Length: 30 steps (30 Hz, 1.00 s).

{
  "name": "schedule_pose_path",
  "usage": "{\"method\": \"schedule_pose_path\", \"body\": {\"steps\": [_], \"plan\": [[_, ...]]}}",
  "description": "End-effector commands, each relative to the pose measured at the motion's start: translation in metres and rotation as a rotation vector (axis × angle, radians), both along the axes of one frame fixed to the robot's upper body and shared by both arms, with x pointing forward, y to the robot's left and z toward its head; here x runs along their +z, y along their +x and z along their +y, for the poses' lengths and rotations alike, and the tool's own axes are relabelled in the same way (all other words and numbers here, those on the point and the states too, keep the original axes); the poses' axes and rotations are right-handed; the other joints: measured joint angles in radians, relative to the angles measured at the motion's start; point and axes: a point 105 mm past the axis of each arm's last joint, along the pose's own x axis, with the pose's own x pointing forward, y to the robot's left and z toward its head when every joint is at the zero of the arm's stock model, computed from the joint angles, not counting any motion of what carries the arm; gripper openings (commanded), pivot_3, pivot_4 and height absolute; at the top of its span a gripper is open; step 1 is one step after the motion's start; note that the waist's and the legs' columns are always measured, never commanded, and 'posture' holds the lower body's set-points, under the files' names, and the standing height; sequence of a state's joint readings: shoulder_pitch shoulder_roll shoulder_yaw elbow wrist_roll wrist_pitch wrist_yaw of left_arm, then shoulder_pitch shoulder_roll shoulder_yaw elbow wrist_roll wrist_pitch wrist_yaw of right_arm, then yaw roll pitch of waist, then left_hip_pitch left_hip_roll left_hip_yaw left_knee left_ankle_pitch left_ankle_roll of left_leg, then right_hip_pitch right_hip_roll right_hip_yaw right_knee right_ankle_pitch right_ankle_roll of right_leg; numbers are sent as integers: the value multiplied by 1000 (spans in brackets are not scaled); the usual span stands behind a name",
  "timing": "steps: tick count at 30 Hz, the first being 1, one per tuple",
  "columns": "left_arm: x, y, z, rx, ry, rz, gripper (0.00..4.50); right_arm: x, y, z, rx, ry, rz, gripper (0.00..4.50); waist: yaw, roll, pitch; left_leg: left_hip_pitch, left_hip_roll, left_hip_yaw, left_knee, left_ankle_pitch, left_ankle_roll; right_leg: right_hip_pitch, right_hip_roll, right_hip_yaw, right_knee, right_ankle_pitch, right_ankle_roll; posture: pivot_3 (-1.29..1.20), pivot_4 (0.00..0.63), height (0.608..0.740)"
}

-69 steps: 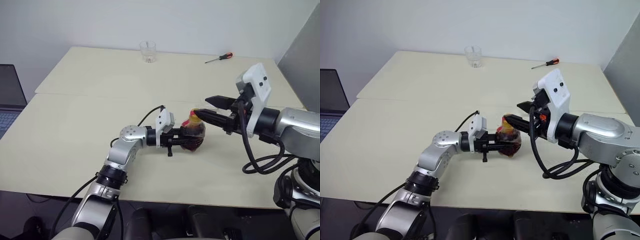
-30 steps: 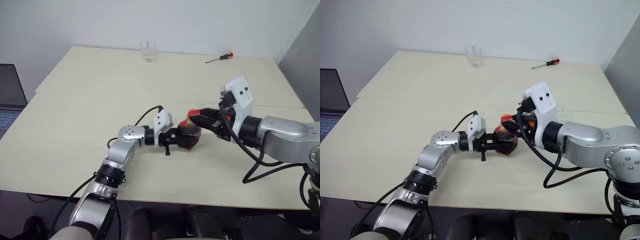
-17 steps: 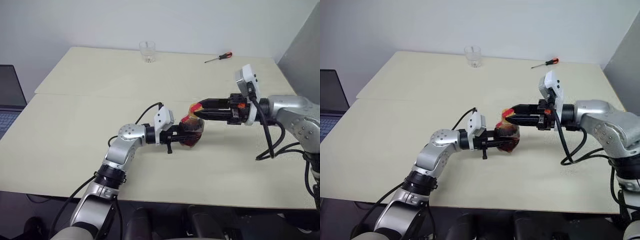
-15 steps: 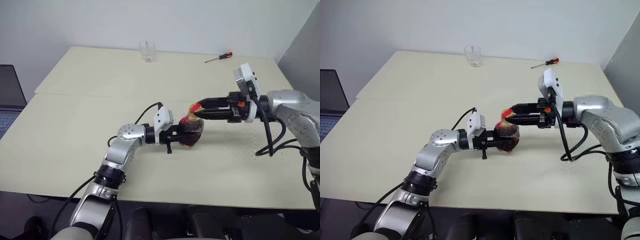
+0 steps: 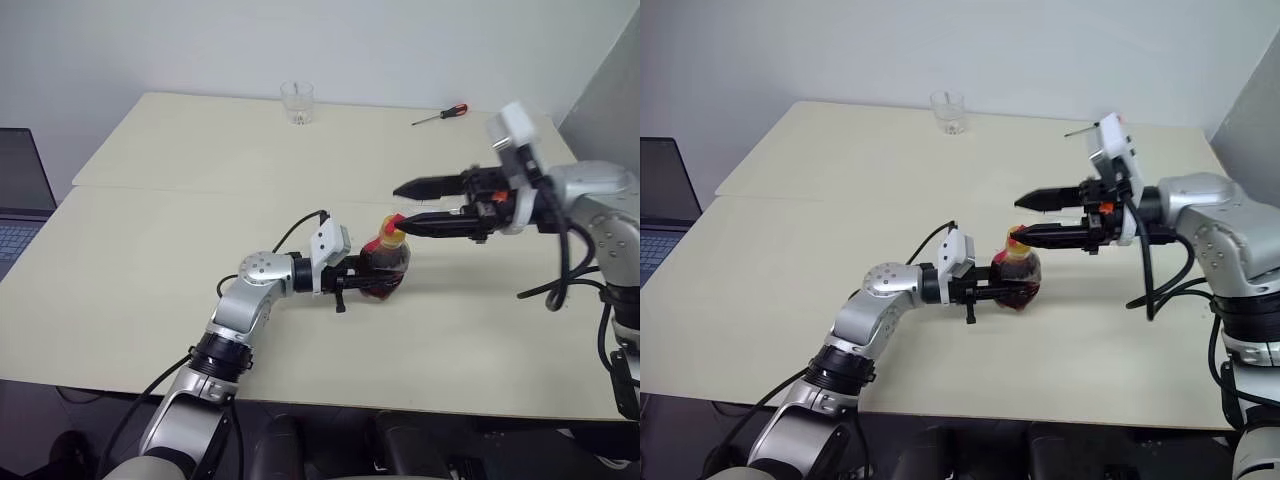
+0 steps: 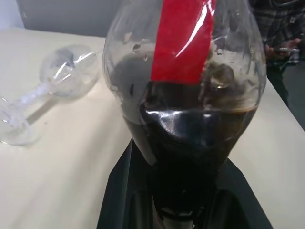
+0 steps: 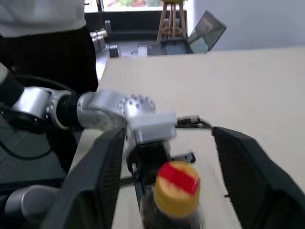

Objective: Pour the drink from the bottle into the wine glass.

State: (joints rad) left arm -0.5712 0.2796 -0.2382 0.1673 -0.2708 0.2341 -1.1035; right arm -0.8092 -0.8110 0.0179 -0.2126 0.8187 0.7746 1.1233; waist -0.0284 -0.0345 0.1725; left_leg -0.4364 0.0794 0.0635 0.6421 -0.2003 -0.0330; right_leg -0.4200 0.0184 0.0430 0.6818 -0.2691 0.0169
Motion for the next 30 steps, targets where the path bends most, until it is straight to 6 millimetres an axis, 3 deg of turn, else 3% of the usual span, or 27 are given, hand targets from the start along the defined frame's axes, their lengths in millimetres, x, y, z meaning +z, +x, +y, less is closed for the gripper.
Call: {"method": "schedule_pose_path", "body": {"steps": [1,4,8,17,24,30], "plan": [[14,-3,-9,-47,-25,-50,666,13,-16,1,12,36,-26,4489,-1,0,0,0,0,0,0,0,0,0,0,0,0,0,0,0,150,740],[13,-2,-10,-50,-24,-49,666,11,-21,0,-23,31,-18,4500,0,0,0,0,0,0,0,0,0,0,0,0,0,0,0,0,150,740],[13,1,-8,-23,-17,-60,666,12,-11,-7,-285,51,-47,4500,0,0,0,0,0,0,0,0,0,0,0,0,0,0,0,0,150,740],[11,-1,-11,-33,-26,-50,666,17,-14,12,-539,97,-68,4500,-2,0,0,0,0,0,0,0,0,0,0,1,0,0,0,0,150,740],[13,7,-13,-15,-32,-60,666,-12,-9,11,-702,58,24,4500,0,0,0,-1,0,0,0,0,0,0,-1,1,0,0,0,0,150,740],[12,9,-12,-16,-32,-65,666,-20,-9,8,-790,47,40,4500,-1,0,0,-1,0,0,0,0,0,0,-1,1,0,0,0,0,150,740]]}}
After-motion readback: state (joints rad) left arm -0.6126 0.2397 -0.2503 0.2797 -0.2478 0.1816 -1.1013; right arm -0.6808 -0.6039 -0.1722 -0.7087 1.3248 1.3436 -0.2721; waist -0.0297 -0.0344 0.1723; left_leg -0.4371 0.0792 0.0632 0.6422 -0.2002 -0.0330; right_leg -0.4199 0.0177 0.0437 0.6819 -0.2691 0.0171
